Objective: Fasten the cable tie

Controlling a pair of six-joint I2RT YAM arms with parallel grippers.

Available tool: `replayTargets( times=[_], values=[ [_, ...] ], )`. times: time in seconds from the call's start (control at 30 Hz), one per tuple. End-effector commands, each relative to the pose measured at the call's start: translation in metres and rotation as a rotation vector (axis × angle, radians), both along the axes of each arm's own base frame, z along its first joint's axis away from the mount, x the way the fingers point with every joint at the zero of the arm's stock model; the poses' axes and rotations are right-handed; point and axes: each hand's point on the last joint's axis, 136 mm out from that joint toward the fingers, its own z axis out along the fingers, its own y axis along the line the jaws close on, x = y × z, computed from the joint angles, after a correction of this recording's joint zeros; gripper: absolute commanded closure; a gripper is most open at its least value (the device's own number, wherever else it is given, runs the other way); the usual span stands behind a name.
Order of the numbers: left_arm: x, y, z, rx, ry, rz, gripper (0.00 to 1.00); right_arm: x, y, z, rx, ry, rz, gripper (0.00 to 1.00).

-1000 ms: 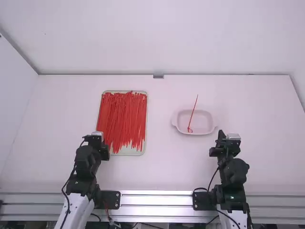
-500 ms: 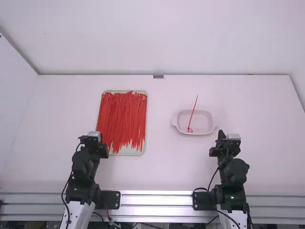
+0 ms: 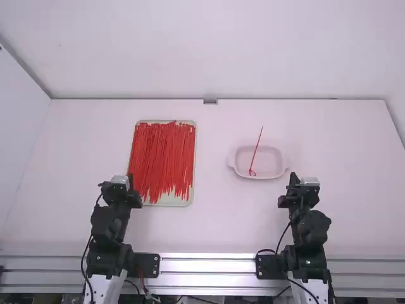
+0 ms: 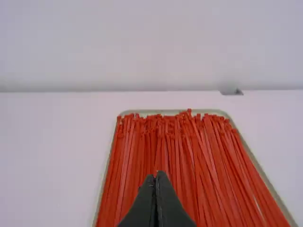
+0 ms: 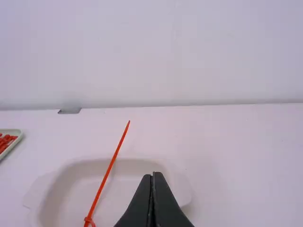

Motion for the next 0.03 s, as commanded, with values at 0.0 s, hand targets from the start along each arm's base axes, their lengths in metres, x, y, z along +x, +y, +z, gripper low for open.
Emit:
replayTargets(
  times=[0.0],
  values=[
    [-0.0004,-0.0001,-0.0023,0.001,-0.001,0.000,1.00,-0.0001,0.0003,-0.0048,0.003,0.009,0.000,1.00]
  ],
)
